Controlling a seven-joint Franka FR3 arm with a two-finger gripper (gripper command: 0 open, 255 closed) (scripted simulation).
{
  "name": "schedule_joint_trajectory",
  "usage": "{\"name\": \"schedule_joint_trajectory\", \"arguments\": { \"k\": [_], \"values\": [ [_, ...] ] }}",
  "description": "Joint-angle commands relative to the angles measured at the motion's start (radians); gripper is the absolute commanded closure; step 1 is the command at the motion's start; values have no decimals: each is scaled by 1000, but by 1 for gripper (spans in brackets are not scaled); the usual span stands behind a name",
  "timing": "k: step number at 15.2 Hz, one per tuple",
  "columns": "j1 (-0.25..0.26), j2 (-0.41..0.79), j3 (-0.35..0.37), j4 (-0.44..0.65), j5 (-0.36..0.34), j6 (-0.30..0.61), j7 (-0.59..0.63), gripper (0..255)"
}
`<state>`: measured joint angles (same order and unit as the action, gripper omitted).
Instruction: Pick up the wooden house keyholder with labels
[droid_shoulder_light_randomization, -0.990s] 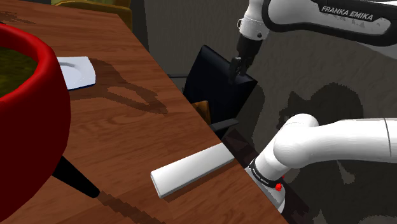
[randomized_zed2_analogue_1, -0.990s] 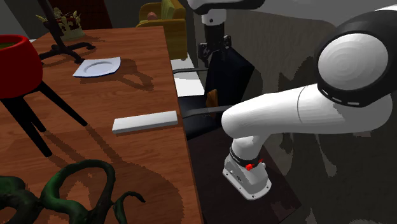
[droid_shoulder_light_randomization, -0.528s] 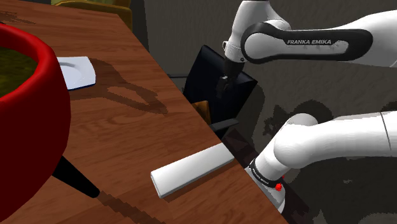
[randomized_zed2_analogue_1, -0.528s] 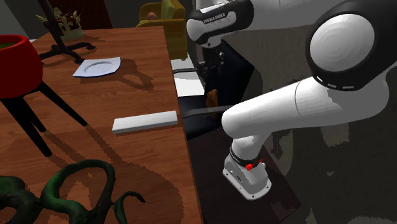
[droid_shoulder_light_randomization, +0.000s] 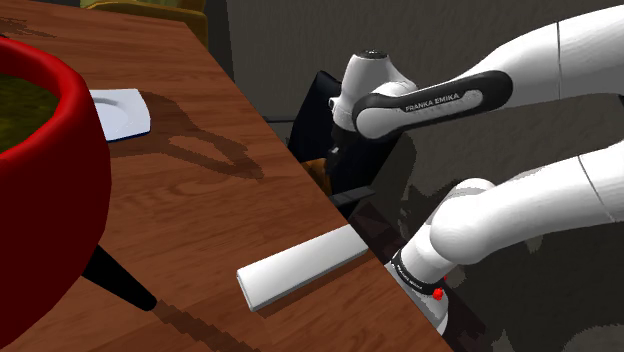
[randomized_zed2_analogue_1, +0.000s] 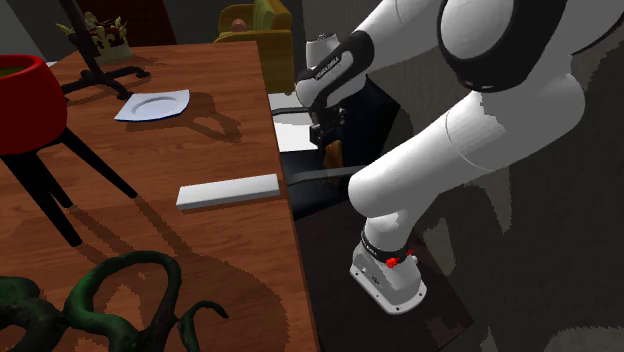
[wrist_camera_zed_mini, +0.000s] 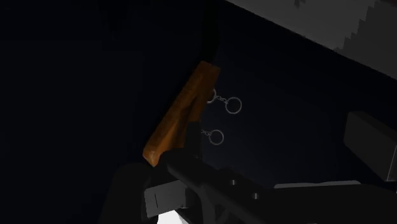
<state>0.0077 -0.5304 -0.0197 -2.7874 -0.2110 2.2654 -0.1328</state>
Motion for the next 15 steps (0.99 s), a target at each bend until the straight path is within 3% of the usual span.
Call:
{"name": "schedule_joint_trajectory", "arguments": {
  "k": [1,8,12,15],
  "values": [
    [-7,85,-3,-8,-27,104,-6,0],
    [-62,416,8,17,-193,433,40,0],
    [-90,623,-5,87,-394,577,157,0],
    [-56,776,-66,165,-567,660,272,0]
  ]
}}
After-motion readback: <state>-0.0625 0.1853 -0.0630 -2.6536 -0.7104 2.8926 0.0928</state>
